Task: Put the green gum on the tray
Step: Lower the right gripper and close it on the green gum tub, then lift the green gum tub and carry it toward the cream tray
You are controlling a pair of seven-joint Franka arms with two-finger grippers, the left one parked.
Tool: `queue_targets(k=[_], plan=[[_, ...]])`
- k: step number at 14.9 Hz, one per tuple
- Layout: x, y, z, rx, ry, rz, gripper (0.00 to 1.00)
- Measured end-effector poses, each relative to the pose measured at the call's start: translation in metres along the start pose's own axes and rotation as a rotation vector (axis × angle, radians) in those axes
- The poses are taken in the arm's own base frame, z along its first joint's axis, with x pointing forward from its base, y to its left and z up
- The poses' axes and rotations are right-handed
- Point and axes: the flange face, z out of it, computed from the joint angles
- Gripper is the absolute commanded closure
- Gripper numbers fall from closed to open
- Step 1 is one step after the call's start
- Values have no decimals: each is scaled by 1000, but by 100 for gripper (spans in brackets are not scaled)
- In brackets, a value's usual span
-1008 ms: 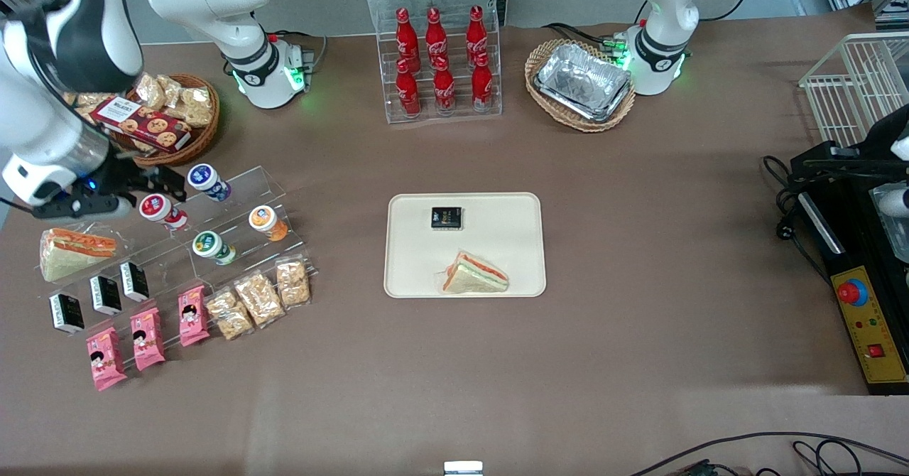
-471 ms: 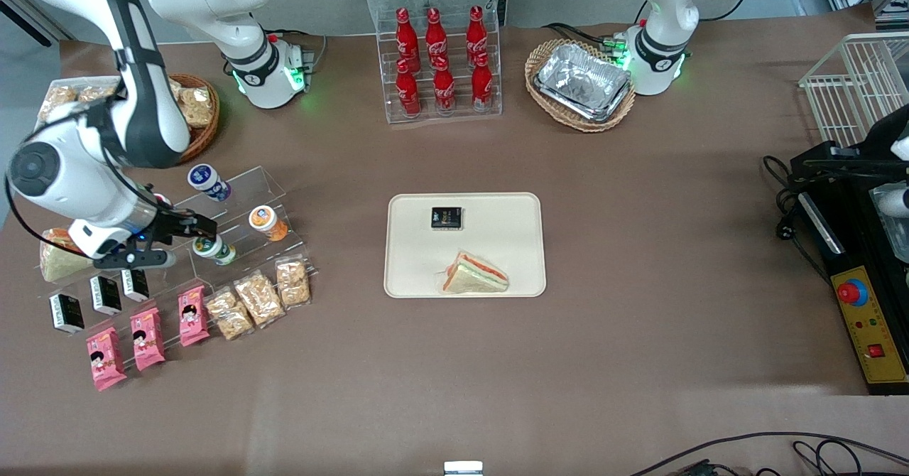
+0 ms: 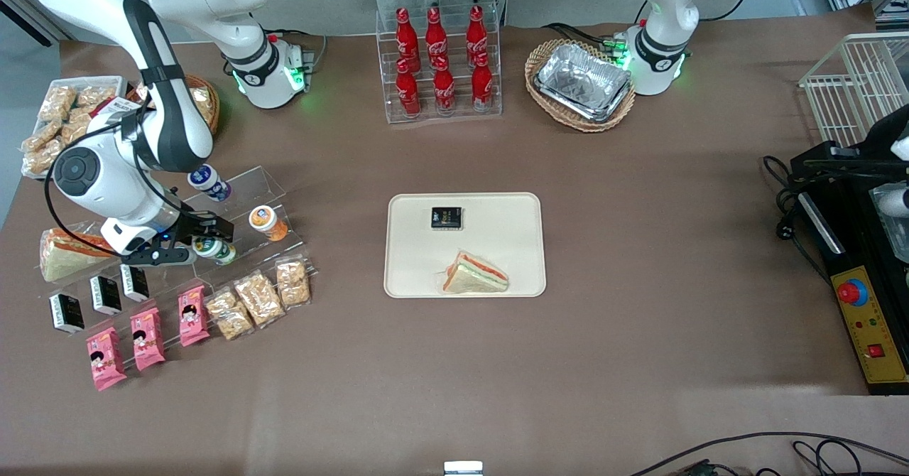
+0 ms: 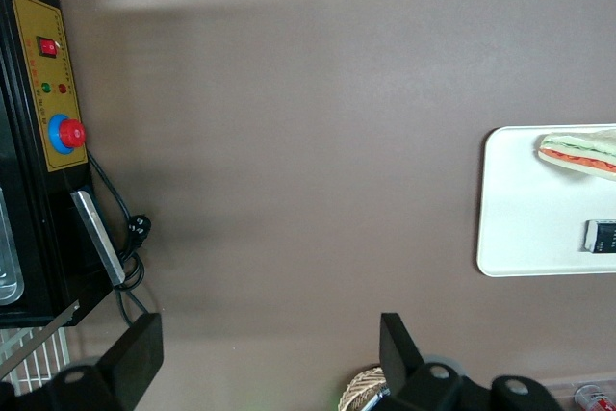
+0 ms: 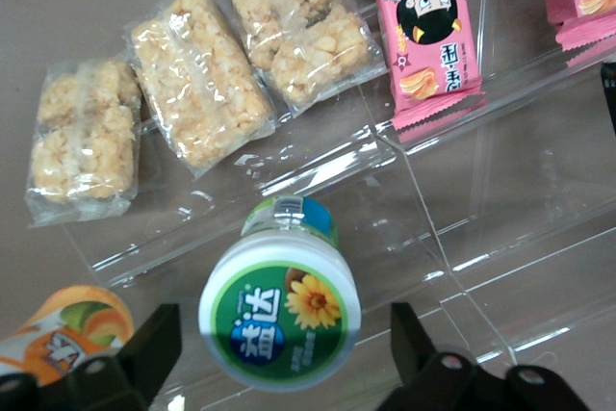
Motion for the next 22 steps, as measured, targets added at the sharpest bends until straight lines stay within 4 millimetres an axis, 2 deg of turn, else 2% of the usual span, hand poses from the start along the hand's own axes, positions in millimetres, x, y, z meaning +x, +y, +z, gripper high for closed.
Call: queue_targets(k=[2,4,5,7,11,13,14,16,20,22], plan=[[-1,0,2,0,3,-1,48],[-1,-1,2,0,6,-1,53],[-1,-1,2,0,9,-2,58],[0,-1,1,0,16,-1,62],[2,-1,-2,1,34,0,62],[5,-2,-14,4,51,-1,62],[6,-3,-27,8,49,-2,62],[10,-4,-68,21,12,-6,62],[15,-6,-184,40,-40,-20,62],[14,-17,-224,46,-49,-28,62]])
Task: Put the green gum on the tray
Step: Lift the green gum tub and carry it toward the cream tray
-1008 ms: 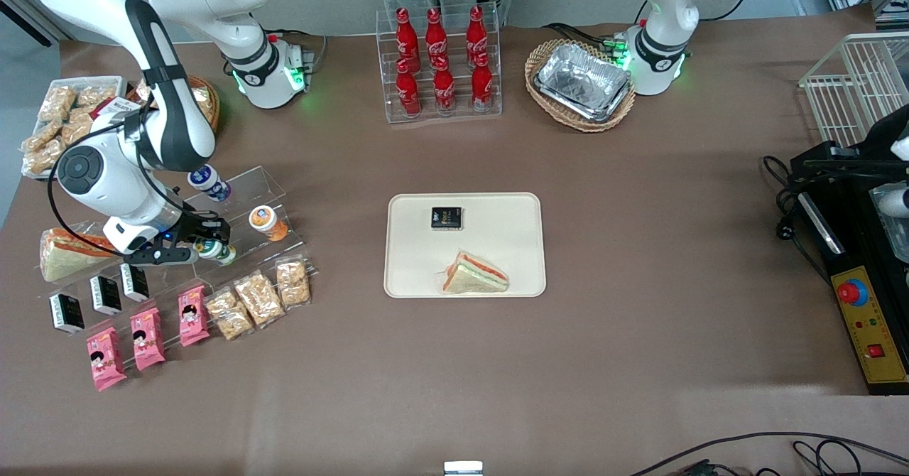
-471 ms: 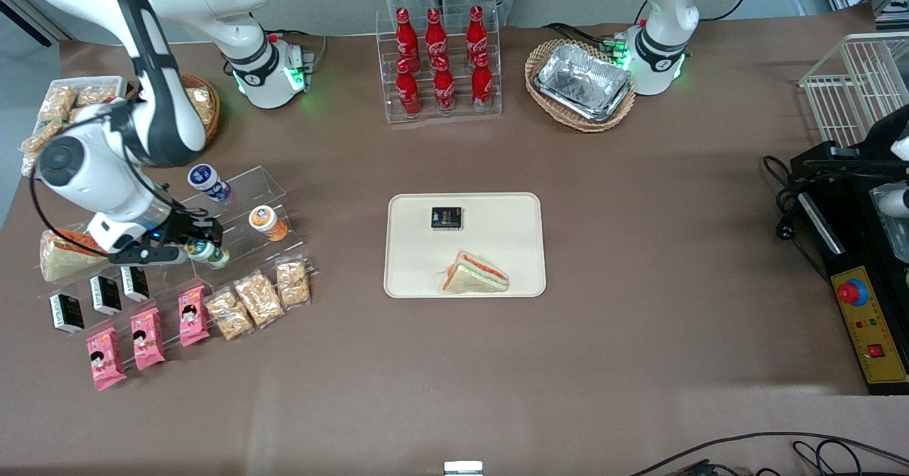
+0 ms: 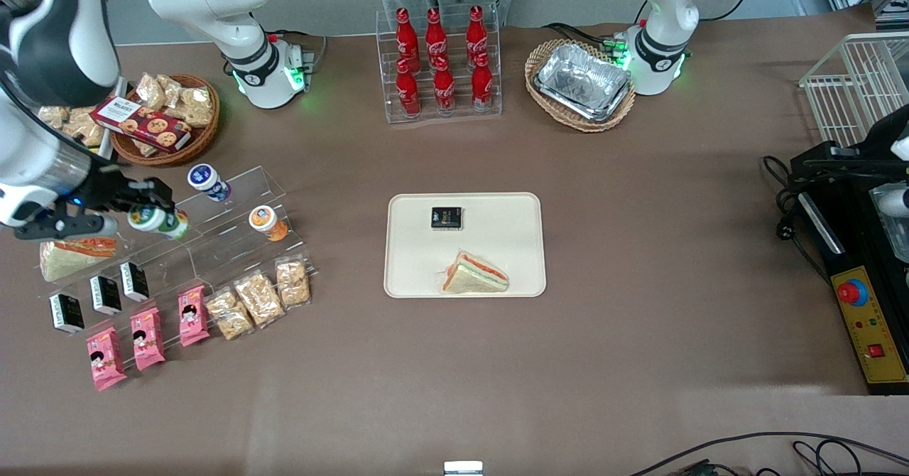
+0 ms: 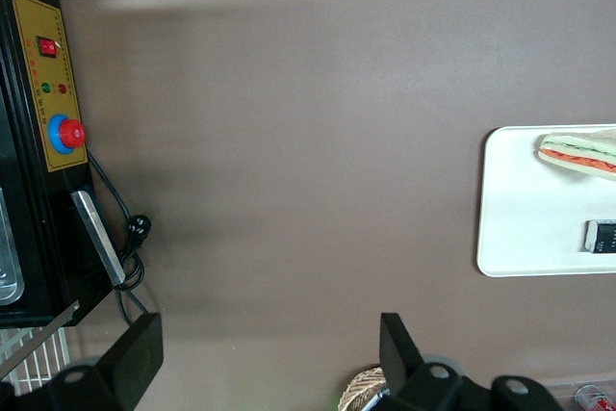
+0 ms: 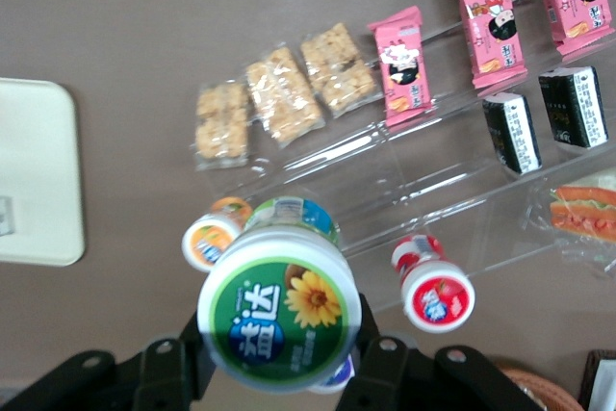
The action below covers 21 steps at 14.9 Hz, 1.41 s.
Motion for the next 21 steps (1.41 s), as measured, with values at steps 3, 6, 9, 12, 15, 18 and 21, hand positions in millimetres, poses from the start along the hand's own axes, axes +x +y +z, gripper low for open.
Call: queue_targets(k=[3,6,9,12,15,18,21], plan=[[-5,-60,-28,-5,-15,51,62],[-17,-149,-28,-17,-22,119,62],[-25,-212,-11,29,-51,194,62],[-17,-260,31,34,-53,250,62],[-25,-316,108,37,-19,279,62],[-48,-338,189,31,2,272,62],[-68,-339,249,29,25,253,62]])
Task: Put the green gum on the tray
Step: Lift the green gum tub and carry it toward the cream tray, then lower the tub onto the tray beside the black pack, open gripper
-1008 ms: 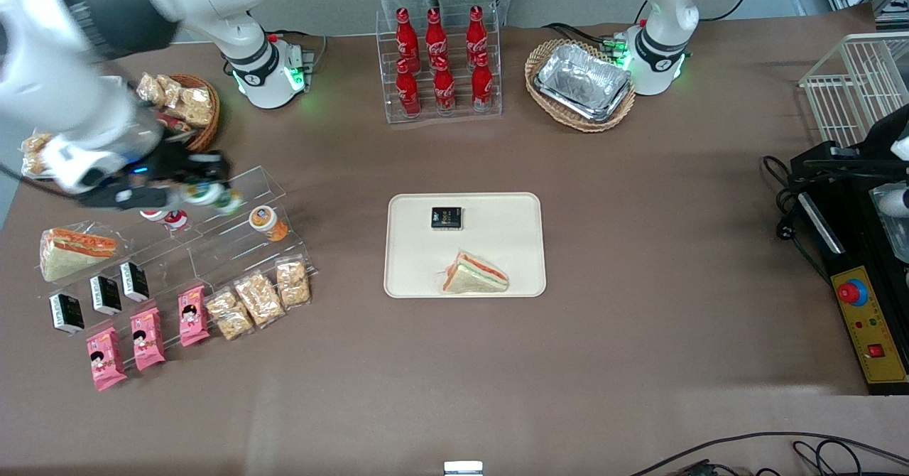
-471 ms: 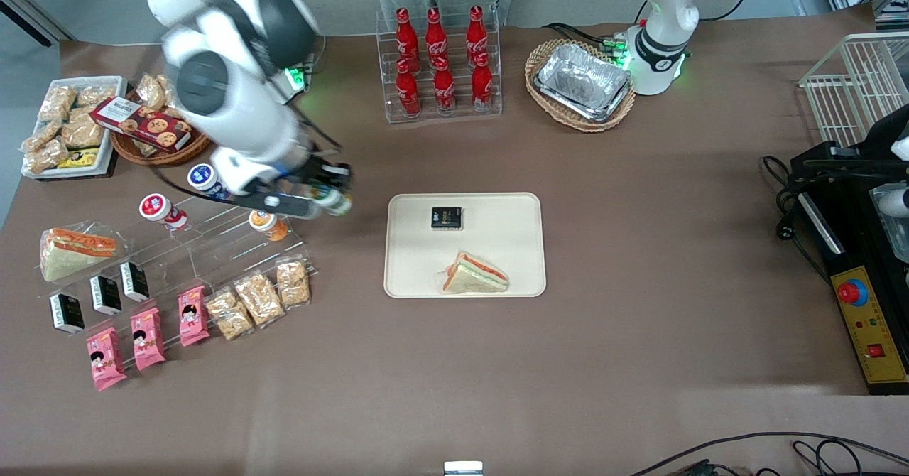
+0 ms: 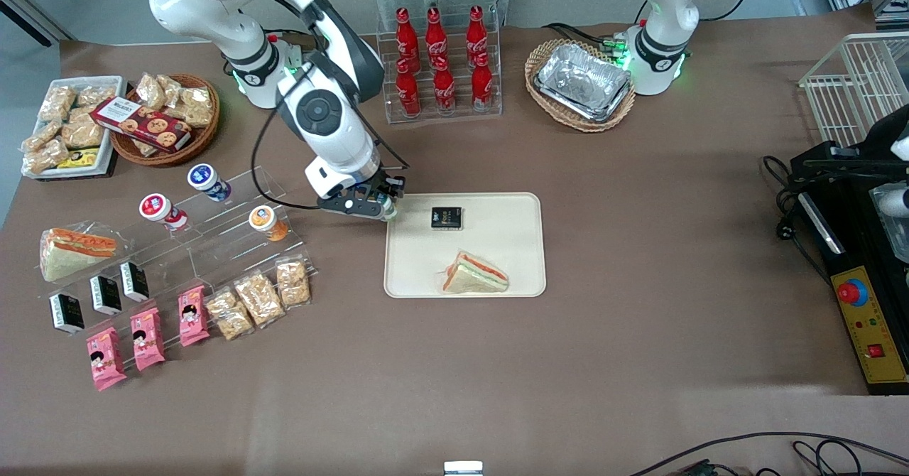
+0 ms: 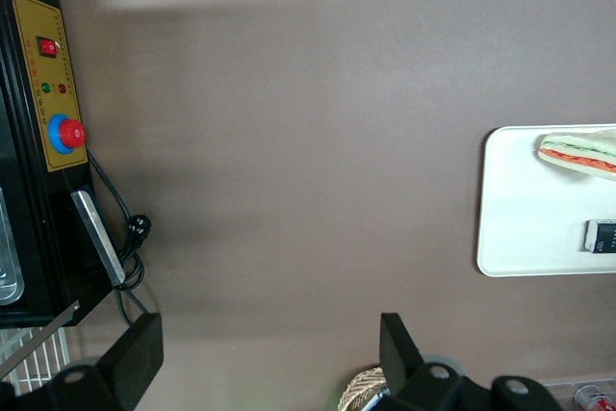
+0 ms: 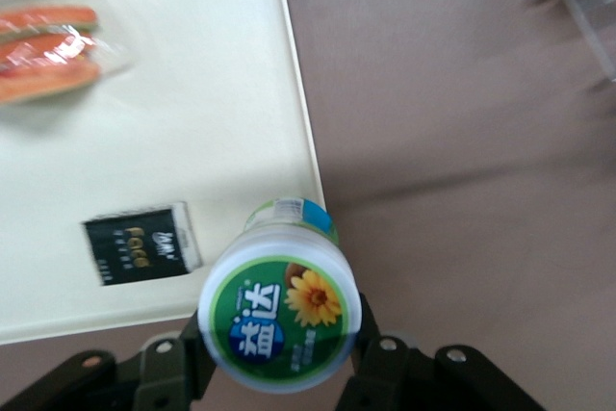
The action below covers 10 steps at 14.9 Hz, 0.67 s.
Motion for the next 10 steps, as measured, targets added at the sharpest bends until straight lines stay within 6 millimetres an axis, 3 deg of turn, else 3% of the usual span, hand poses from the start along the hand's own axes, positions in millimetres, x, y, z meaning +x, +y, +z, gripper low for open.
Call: queue_targets(k=[5,9,10], plan=[[-9,-2,72,-11,18,-17,62],[-22,-15,88,-8,27,-12,59],[-24,-17,90,-8,27,-13,36]])
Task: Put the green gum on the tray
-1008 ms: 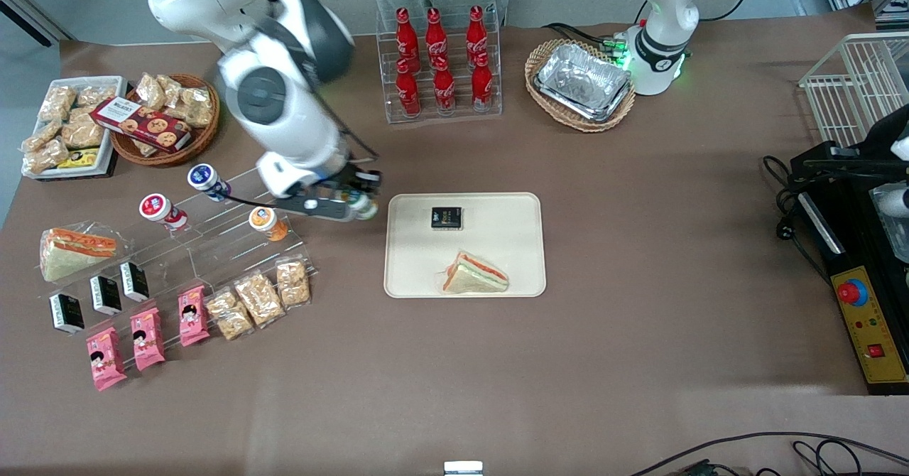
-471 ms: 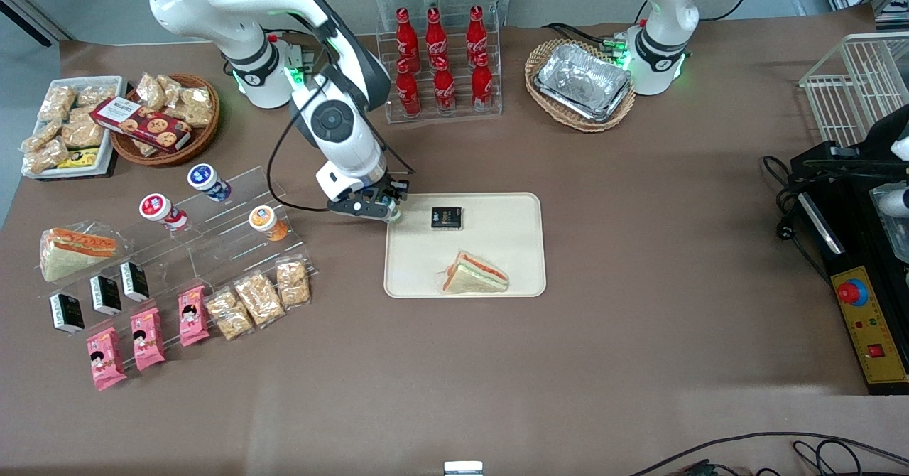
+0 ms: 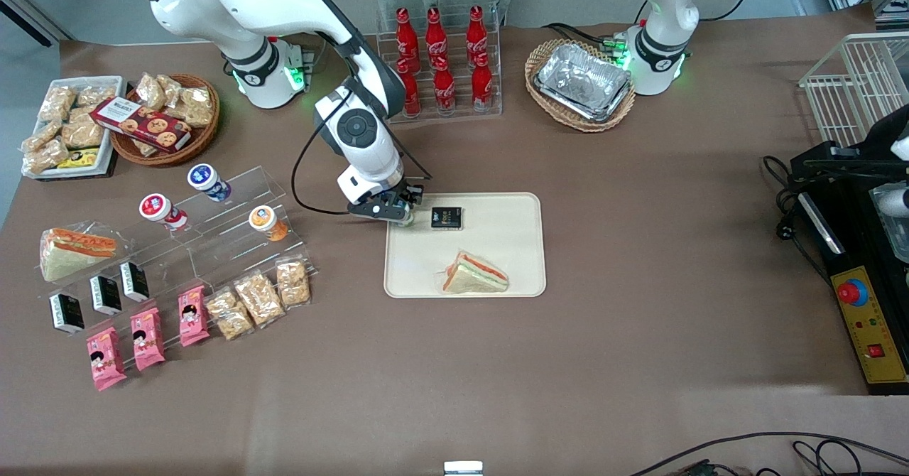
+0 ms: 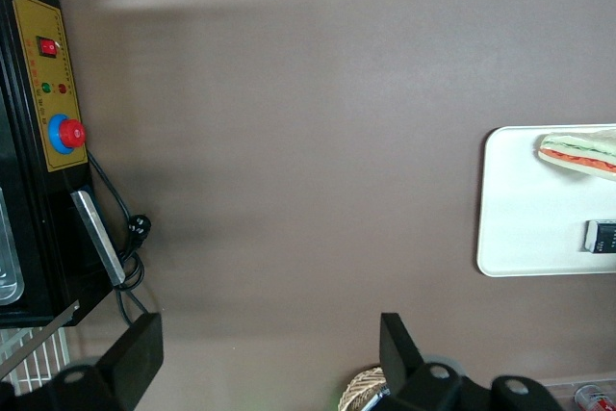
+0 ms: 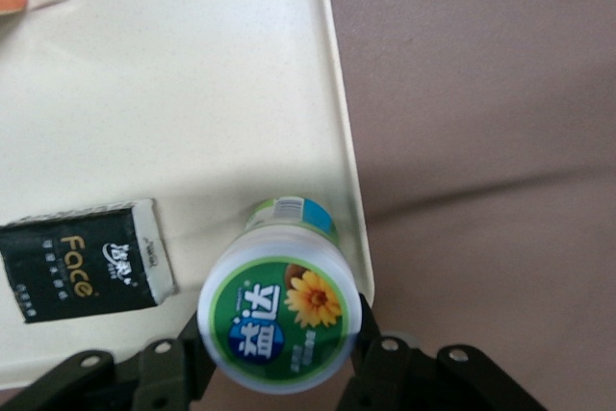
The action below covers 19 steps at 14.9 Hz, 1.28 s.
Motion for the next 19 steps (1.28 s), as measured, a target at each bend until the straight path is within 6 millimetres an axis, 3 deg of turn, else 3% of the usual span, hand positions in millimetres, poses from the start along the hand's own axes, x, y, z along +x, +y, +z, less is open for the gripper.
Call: queue_targets(k=[1,2,6,8,10,12,14,16,19], plan=[[0,-1,1,1,1,0,13],[1,-2,1,2,2,2,0],[6,-9,0,11,9,8,0],[11,-15,-9,25,20,8,0],[23,-17,-36,17,8,20,0],[47,-7,-91,-7,-25,8,0],[79,25,-158,-15,-53,-29,0],[117,85,-212,8,-45,-92,0],[175,203,-248,37,-26,-174,0]])
